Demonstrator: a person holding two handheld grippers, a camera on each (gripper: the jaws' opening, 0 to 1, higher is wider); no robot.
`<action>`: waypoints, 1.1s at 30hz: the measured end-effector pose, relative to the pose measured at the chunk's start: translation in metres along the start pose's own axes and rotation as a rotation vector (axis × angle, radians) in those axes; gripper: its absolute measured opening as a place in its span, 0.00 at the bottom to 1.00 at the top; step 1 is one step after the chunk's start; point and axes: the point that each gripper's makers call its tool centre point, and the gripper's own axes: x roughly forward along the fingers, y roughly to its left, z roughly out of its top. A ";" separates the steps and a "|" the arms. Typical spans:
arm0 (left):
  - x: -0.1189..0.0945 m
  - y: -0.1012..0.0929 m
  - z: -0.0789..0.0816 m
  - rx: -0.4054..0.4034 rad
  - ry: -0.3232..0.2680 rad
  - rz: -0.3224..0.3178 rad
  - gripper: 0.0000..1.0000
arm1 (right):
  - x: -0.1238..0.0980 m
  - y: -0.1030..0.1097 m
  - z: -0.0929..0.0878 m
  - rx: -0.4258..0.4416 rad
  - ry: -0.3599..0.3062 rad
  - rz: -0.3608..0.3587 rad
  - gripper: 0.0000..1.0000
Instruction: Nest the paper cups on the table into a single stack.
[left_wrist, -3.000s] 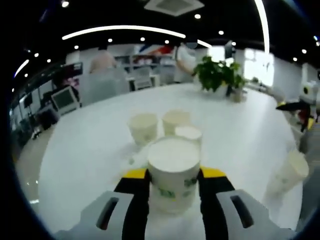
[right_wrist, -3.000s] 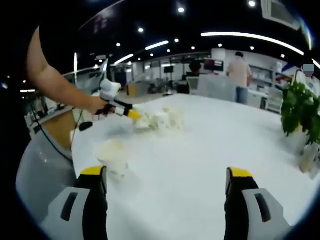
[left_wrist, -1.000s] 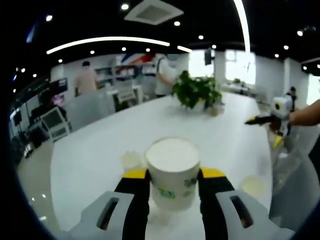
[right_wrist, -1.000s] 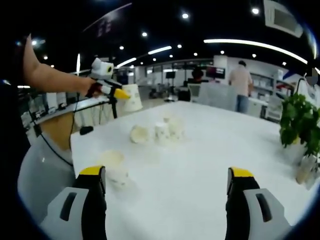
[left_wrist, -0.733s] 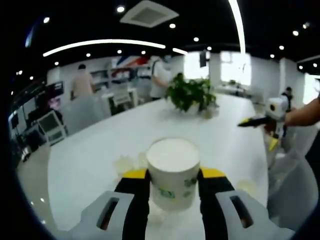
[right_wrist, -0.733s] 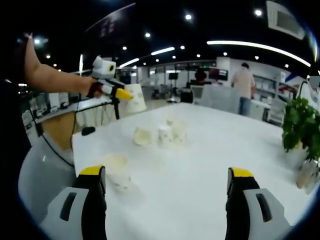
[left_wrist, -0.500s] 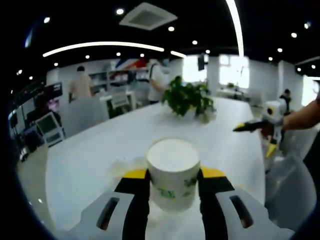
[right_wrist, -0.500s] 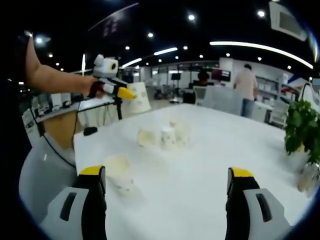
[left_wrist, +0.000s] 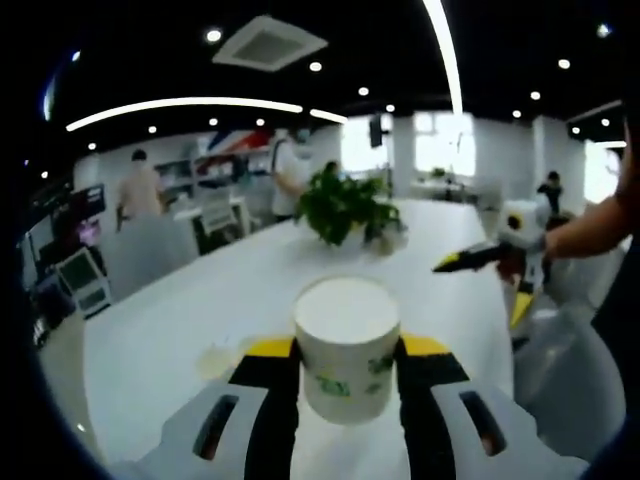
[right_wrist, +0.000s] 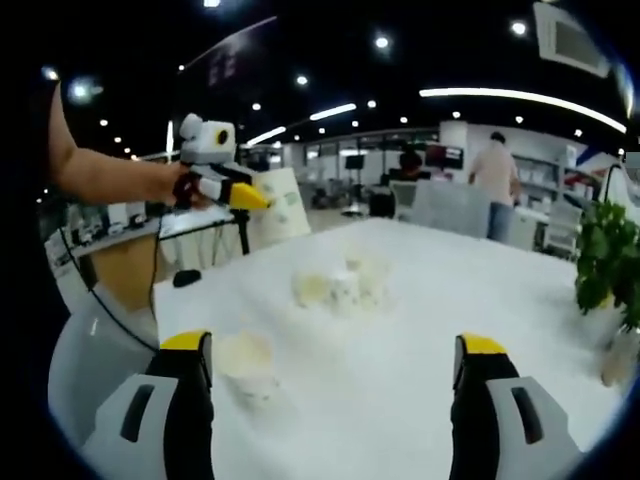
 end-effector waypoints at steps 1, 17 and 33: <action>0.000 -0.002 0.001 0.004 -0.002 -0.003 0.37 | 0.001 0.001 0.003 0.004 -0.004 0.005 0.98; 0.001 -0.047 0.026 0.007 -0.015 -0.101 0.37 | 0.008 0.018 0.039 -0.003 -0.055 0.071 0.95; -0.004 -0.079 0.040 0.010 -0.062 -0.155 0.37 | 0.009 0.036 0.060 -0.008 -0.095 0.130 0.89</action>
